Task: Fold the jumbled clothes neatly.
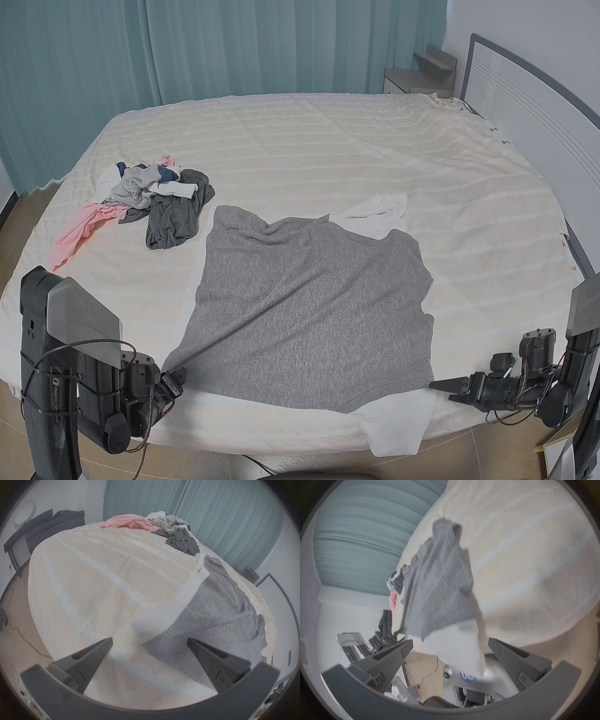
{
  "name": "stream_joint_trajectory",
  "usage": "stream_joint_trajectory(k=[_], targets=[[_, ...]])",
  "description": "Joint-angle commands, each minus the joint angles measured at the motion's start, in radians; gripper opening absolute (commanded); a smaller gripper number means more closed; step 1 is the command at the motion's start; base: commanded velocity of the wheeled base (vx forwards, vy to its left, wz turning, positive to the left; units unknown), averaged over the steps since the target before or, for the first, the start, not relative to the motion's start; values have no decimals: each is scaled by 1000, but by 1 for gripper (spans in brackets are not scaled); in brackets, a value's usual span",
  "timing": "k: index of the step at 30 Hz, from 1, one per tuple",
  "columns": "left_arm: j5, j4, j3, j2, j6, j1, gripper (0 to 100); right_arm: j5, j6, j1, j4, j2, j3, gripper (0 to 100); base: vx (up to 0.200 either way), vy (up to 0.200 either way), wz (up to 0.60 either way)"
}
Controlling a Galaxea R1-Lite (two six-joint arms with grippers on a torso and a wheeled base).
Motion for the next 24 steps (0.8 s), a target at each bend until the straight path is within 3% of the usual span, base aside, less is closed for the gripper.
stream_joint_trajectory(k=[1, 7, 12, 16, 24], targets=[[5, -17, 13, -29, 7, 6, 100, -10, 46, -47, -23, -15, -121, 100, 0, 0, 0], [-81, -17, 105, -89, 23, -8, 100, -179, 60, -35, 124, 117, -434, 100, 0, 0, 0], [-190, -17, 128, -97, 23, 25, 100, -190, 69, -10, 339, 148, -600, 100, 0, 0, 0], [-244, -17, 139, -104, 20, 38, 100, -193, 72, -6, 417, 190, -678, 100, 0, 0, 0], [-241, -17, 137, -104, 22, 38, 100, -190, 77, 34, 419, 236, -680, 100, 0, 0, 0]])
